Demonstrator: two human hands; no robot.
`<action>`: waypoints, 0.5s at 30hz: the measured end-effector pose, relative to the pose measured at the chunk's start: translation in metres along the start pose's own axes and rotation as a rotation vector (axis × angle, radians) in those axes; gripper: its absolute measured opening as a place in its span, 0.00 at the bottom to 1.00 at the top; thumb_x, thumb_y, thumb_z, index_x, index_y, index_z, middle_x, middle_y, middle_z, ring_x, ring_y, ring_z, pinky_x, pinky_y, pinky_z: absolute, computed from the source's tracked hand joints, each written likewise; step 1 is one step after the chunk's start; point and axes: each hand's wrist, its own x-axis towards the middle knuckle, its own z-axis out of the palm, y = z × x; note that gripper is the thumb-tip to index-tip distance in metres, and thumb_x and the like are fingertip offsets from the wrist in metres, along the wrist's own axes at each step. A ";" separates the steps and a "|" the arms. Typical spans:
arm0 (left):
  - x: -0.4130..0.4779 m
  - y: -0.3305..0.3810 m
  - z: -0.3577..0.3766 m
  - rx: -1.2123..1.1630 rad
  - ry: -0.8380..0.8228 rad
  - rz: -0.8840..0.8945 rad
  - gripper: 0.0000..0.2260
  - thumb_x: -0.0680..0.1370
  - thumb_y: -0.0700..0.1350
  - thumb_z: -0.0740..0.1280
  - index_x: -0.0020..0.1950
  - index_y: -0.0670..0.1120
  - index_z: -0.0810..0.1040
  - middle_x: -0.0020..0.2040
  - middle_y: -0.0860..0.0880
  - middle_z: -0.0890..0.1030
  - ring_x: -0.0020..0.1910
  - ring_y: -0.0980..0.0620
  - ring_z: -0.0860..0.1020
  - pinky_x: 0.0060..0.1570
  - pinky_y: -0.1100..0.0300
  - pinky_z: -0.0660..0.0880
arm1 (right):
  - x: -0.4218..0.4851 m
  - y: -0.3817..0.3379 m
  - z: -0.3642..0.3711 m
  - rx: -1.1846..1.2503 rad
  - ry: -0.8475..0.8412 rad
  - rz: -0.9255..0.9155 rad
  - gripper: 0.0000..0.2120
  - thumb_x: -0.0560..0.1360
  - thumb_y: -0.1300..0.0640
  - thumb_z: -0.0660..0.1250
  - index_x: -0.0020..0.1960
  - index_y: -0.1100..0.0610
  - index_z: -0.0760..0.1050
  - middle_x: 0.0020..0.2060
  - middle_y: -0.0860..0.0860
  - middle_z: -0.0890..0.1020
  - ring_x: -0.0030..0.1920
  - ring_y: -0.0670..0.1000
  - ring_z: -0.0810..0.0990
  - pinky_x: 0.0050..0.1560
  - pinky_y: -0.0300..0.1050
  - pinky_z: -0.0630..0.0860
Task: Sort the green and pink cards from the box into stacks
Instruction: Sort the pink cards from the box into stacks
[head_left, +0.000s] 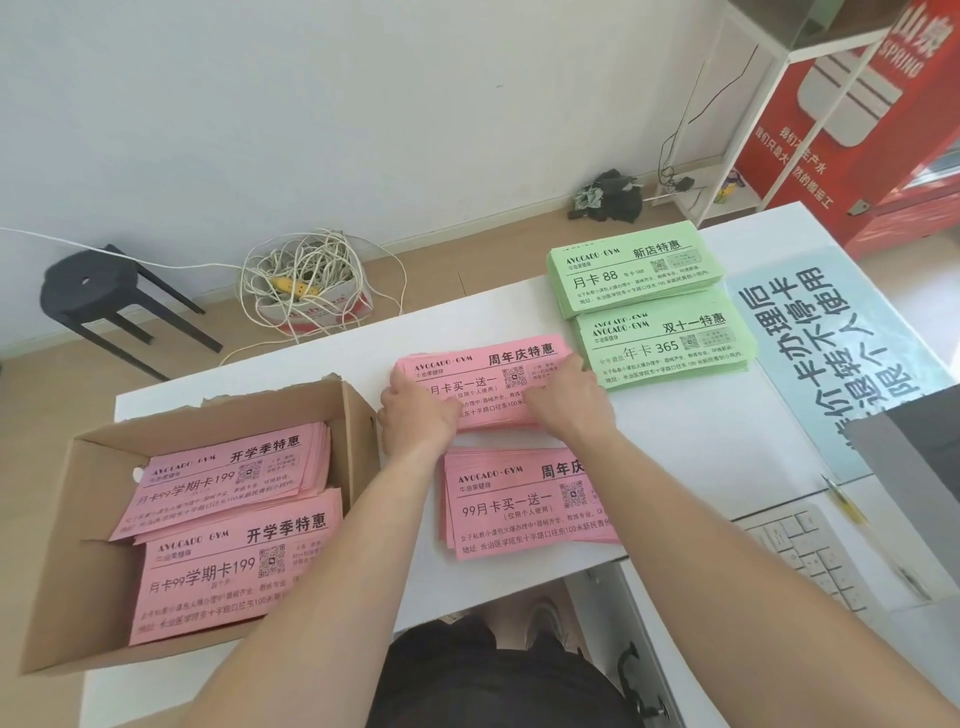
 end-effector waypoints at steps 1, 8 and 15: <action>0.001 -0.001 0.000 -0.017 0.008 -0.017 0.37 0.72 0.49 0.74 0.76 0.44 0.61 0.67 0.40 0.73 0.66 0.38 0.72 0.65 0.46 0.71 | 0.000 -0.001 0.001 -0.006 -0.001 -0.003 0.28 0.76 0.53 0.64 0.71 0.65 0.61 0.65 0.64 0.73 0.66 0.66 0.72 0.67 0.55 0.69; 0.001 -0.004 -0.010 -0.063 0.044 -0.012 0.25 0.76 0.46 0.69 0.70 0.42 0.65 0.60 0.43 0.81 0.59 0.39 0.78 0.50 0.54 0.72 | 0.000 0.002 0.002 0.003 0.043 -0.024 0.31 0.76 0.51 0.64 0.73 0.63 0.59 0.65 0.64 0.72 0.65 0.66 0.72 0.65 0.58 0.69; -0.007 0.006 -0.002 -0.137 -0.021 -0.003 0.28 0.76 0.47 0.69 0.73 0.44 0.63 0.63 0.46 0.80 0.62 0.42 0.77 0.57 0.54 0.72 | -0.001 -0.008 0.009 -0.025 -0.028 -0.032 0.43 0.73 0.47 0.67 0.78 0.64 0.51 0.68 0.64 0.70 0.68 0.65 0.69 0.70 0.57 0.66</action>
